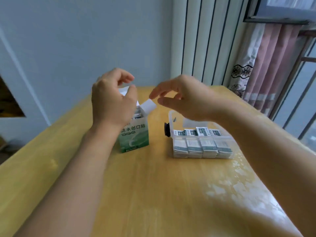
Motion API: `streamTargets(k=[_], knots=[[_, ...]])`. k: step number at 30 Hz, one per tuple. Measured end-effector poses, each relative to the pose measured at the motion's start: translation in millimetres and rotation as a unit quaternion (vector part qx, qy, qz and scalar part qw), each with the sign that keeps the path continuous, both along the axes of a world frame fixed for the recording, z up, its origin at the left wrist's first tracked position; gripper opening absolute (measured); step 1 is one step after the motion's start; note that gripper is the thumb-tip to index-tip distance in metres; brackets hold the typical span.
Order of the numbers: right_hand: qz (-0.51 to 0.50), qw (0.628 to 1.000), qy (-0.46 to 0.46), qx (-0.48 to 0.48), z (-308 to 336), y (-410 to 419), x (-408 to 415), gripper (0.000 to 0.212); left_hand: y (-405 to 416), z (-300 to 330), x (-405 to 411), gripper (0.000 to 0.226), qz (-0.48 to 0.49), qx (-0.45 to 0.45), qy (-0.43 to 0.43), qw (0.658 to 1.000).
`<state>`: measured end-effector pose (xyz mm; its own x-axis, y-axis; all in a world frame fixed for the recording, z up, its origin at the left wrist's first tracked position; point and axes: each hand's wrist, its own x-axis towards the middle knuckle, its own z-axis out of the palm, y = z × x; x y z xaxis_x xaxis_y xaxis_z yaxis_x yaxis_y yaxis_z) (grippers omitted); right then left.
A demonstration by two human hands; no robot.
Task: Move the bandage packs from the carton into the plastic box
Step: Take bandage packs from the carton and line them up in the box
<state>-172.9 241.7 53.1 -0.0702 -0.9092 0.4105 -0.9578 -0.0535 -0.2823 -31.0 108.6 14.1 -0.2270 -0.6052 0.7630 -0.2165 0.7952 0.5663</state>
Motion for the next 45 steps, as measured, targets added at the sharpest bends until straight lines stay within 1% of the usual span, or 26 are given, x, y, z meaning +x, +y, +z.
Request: streamTargets(k=[2, 4, 6, 8, 11, 14, 16, 18, 27, 33, 36, 40, 45], knots=[[0.014, 0.999, 0.03, 0.022, -15, -13, 15, 0.023, -23, -3, 10, 0.029, 0.047, 0.083, -0.05, 0.994], [-0.003, 0.997, 0.057, 0.043, -26, -21, 20, 0.025, -36, -12, 12, 0.042, 0.049, 0.195, -0.102, 0.974], [-0.012, 0.998, 0.05, 0.027, -28, -26, 21, 0.023, -43, -23, 9, 0.041, 0.019, 0.27, -0.115, 0.956], [-0.019, 0.999, 0.031, 0.004, -26, -31, 24, 0.019, -45, -31, 5, 0.03, -0.005, 0.3, -0.075, 0.951], [-0.053, 0.998, 0.023, 0.02, -20, -49, 28, 0.011, -45, -35, 3, 0.017, -0.055, 0.3, 0.005, 0.952], [-0.095, 0.992, 0.039, 0.072, -18, -71, 33, 0.004, -43, -37, 5, 0.024, -0.087, 0.297, 0.036, 0.95], [-0.113, 0.989, 0.041, 0.085, -19, -80, 36, 0.005, -43, -39, 7, 0.029, -0.094, 0.301, 0.034, 0.948], [-0.114, 0.989, 0.039, 0.088, -20, -82, 37, 0.009, -44, -40, 7, 0.028, -0.09, 0.297, 0.032, 0.95], [-0.073, 0.99, 0.008, 0.118, -16, -73, 33, 0.013, -40, -37, 3, 0.02, -0.096, 0.288, 0.049, 0.951], [-0.056, 0.995, 0.02, 0.083, -19, -74, 28, 0.015, -39, -39, 3, 0.031, -0.103, 0.276, 0.043, 0.955], [-0.047, 0.995, 0.01, 0.086, -22, -76, 28, 0.011, -39, -39, 3, 0.034, -0.116, 0.277, 0.037, 0.953], [-0.047, 0.994, -0.022, 0.097, -22, -78, 28, 0.018, -38, -39, 5, 0.036, -0.129, 0.293, 0.038, 0.947], [-0.027, 0.994, -0.022, 0.105, -22, -79, 26, 0.02, -37, -38, 6, 0.037, -0.149, 0.32, 0.05, 0.934]])
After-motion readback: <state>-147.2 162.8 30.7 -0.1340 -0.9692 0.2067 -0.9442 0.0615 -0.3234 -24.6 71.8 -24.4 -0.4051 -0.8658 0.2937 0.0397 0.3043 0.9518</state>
